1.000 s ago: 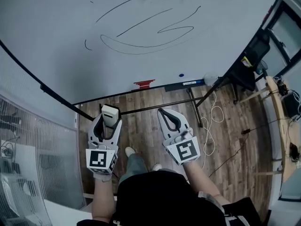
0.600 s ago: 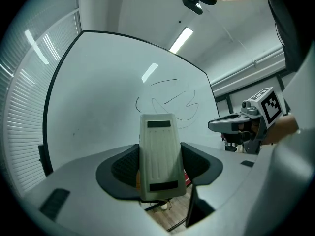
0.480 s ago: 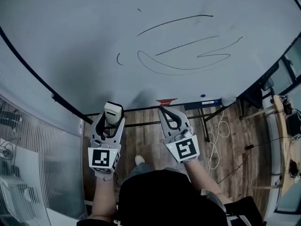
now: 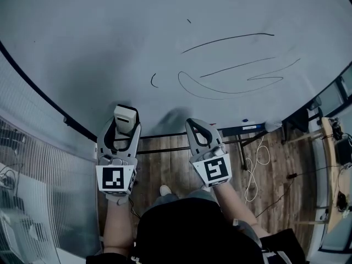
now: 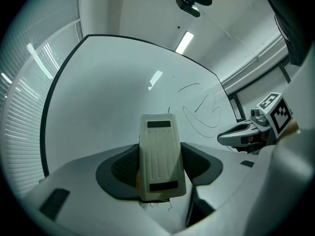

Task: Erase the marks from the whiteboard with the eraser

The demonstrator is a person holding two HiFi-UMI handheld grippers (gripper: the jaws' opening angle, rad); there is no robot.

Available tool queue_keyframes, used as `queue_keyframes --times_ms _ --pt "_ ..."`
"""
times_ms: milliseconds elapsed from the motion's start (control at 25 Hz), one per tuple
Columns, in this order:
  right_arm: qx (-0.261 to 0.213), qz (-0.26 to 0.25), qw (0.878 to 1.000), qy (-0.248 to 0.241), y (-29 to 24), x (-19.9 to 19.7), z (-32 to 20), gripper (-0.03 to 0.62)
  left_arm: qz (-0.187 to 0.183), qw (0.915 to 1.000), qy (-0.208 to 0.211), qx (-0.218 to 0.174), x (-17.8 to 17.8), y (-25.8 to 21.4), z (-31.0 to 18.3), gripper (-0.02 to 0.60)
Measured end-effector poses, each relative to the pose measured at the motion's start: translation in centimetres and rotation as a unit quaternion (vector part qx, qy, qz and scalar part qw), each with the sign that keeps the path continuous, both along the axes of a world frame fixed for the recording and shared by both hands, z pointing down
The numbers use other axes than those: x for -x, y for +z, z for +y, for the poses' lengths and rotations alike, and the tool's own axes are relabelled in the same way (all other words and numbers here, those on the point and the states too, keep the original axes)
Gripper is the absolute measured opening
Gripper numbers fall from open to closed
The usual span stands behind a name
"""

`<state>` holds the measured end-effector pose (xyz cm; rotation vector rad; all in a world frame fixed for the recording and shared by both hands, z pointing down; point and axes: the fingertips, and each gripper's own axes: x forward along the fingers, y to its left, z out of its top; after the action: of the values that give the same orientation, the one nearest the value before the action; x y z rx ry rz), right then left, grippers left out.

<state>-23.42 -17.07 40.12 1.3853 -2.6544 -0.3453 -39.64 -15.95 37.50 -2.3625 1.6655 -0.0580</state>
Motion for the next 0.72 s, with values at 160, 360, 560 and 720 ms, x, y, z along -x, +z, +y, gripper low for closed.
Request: queue_keyframes --times_ms 160,360,560,720 --pt "0.015 -0.007 1.000 0.002 0.4 -0.9 -0.7 0.026 -0.016 0.9994 -0.018 -0.024 -0.1 -2.1 -1.2 0.270" --pt "0.023 -0.011 1.000 0.000 0.5 -2.4 -1.2 0.026 -0.020 0.9983 -0.038 -0.039 -0.4 -4.2 -2.9 0.270" --pt "0.020 0.006 1.000 -0.014 0.5 -3.9 -1.5 0.026 -0.024 0.9965 -0.065 -0.047 -0.5 -5.8 -4.6 0.270" --pt "0.026 0.004 1.000 -0.017 0.6 -5.3 -2.0 0.026 -0.027 0.9941 -0.090 -0.055 -0.8 -6.4 -5.6 0.270"
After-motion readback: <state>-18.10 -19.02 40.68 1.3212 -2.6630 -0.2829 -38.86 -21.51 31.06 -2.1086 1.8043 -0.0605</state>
